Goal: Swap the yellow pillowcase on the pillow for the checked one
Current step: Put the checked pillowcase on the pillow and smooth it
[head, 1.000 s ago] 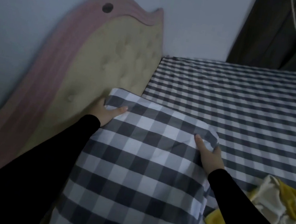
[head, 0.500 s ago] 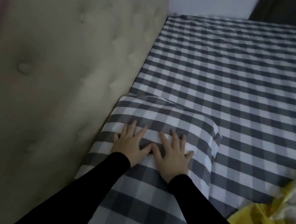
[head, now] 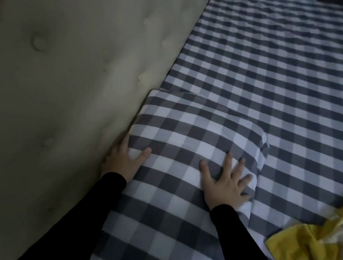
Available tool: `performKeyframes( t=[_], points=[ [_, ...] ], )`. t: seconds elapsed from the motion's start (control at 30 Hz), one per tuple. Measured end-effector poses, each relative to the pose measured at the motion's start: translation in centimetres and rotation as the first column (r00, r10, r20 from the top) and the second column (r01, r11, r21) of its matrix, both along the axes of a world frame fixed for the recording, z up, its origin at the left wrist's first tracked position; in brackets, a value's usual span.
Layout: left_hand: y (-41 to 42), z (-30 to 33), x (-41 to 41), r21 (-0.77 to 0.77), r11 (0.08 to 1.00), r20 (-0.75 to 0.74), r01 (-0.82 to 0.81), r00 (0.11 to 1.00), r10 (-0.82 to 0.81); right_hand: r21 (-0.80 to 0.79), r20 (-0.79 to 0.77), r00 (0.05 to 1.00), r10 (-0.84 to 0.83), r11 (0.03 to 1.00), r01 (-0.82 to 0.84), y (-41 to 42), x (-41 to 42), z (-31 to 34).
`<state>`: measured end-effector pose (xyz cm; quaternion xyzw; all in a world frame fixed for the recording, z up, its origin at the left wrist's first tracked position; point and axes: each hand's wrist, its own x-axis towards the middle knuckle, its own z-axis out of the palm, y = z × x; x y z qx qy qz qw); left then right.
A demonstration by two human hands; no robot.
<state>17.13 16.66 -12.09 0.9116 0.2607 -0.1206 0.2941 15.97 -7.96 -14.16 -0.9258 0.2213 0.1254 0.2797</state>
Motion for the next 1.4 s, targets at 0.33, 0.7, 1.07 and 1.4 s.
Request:
performKeyframes(
  t=[0.33, 0.7, 1.07, 1.4],
  points=[
    [3.2, 1.0, -11.2, -0.269, 0.958, 0.033, -0.095, 0.994, 0.107, 0.456, -0.131, 0.961, -0.242, 0.847, 0.275, -2.7, -10.2, 0.3],
    [-4.1, 2.3, -24.7, 0.351, 0.870, -0.067, 0.347, 0.936, -0.346, -0.068, 0.108, 0.840, 0.531, 0.847, -0.527, 5.9, -24.6, 3.2],
    [0.4, 0.4, -30.5, 0.033, 0.939, 0.056, -0.343, 0.938, 0.341, 0.216, 0.000, 1.000, 0.019, 0.976, -0.018, 2.7, -29.0, 1.3],
    [-7.9, 1.8, -32.9, -0.455, 0.340, -0.196, -0.823, 0.465, 0.863, 0.528, -0.197, 0.934, -0.298, 0.770, 0.357, 1.0, -29.5, 3.1]
  ],
)
